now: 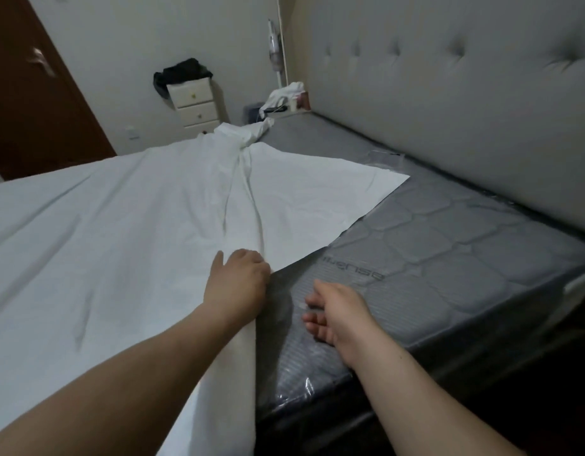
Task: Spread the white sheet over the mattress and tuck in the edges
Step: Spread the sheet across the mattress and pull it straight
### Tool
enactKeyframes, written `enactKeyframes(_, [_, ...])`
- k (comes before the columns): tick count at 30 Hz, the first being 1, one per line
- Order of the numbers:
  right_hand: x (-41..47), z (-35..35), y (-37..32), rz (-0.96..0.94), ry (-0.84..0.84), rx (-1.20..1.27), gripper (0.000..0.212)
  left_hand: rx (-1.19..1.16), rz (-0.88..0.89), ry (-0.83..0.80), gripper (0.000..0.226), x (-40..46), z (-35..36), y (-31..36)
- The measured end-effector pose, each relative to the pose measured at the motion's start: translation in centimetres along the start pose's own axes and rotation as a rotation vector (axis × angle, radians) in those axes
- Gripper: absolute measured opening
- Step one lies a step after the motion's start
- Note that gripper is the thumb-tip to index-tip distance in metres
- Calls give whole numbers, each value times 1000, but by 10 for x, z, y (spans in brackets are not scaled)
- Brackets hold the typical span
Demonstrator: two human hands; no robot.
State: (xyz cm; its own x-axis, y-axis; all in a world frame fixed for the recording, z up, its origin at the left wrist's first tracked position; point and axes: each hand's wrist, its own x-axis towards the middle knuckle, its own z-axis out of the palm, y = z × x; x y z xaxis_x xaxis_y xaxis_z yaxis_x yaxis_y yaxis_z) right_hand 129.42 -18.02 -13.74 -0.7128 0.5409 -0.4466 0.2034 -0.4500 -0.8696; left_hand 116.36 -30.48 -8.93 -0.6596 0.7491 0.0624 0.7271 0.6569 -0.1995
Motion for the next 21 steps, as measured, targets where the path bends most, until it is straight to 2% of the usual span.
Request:
enactKeyframes(3, [-16, -5, -10, 51, 39, 174, 38, -167, 116, 35, 19, -19, -39, 27])
enactKeyframes(6, [-34, -21, -22, 43, 21, 333, 52, -392, 317, -60, 24, -50, -79, 65])
enactKeyframes(8, [-54, -35, -31, 30, 68, 370, 50, -454, 489, -95, 24, -76, -98, 82])
enactKeyframes(10, [-74, -51, -34, 3, 220, 370, 36, -512, 591, -116, 25, -92, -108, 92])
enactKeyframes(12, [-92, -69, -35, -54, 337, 418, 22, -572, 635, -146, 29, -102, -113, 96])
enactKeyframes(16, [-127, -106, -37, -180, 498, 456, 16, -545, 633, -175, 27, -113, -105, 109])
enactKeyframes(18, [-147, -122, -42, -316, 595, 365, 19, -534, 623, -152, 23, -120, -96, 122])
enactKeyframes(21, [-178, -139, -46, -602, 761, 100, 30, -556, 622, -131, 22, -131, -89, 150])
